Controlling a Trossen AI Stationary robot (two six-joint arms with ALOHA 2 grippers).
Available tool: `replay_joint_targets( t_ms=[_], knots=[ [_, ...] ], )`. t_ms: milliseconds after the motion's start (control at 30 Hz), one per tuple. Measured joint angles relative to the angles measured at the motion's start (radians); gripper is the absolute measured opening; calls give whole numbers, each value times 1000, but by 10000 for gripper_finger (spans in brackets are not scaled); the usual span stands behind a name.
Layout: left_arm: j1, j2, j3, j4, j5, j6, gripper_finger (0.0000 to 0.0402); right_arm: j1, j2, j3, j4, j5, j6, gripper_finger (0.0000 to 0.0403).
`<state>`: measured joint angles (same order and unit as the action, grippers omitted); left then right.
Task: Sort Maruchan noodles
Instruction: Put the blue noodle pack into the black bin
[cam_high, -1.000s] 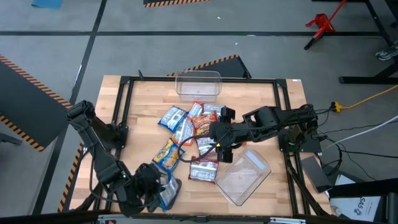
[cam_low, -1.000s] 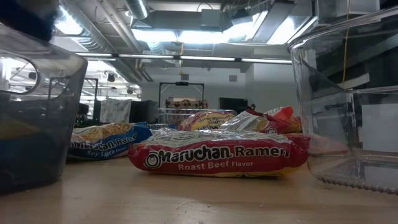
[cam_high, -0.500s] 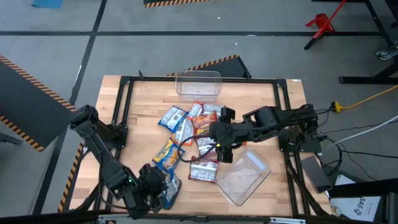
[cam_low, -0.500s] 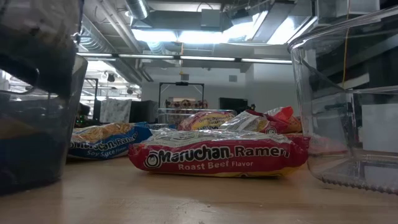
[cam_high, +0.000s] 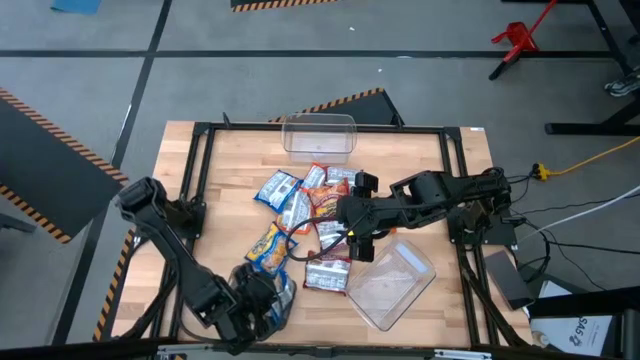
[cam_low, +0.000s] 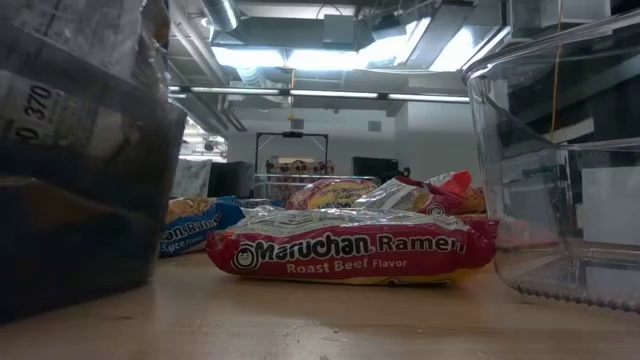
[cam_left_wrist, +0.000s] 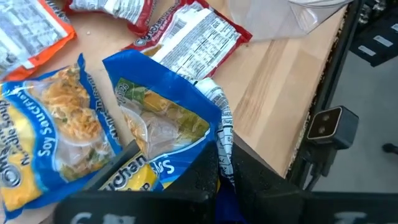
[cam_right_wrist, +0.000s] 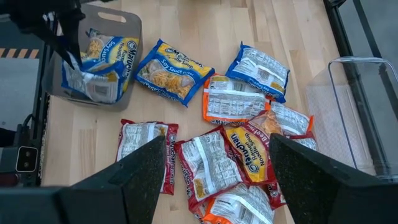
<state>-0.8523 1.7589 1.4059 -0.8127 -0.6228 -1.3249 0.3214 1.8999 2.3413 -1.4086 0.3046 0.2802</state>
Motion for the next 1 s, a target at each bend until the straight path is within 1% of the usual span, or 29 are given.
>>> replay_joint_targets(
  t_ms=[167,433,567,700,800,867,1000],
  knots=[
    [19,26,0,34,-26,1,11,0,0,0,-1,0,0,269],
    [33,32,0,68,-11,81,16,0,0,0,-2,0,-1,269],
    [35,37,0,89,-15,118,39,0,0,0,0,-13,0,269],
    [41,36,-37,213,-16,154,69,0,0,0,5,-27,23,269],
    [50,36,-90,328,22,155,86,0,0,0,12,-27,27,269],
    [54,36,-120,358,36,154,92,0,0,0,16,-27,29,269],
    [58,36,-126,368,25,171,95,14,0,0,22,-15,48,269]
  ],
)
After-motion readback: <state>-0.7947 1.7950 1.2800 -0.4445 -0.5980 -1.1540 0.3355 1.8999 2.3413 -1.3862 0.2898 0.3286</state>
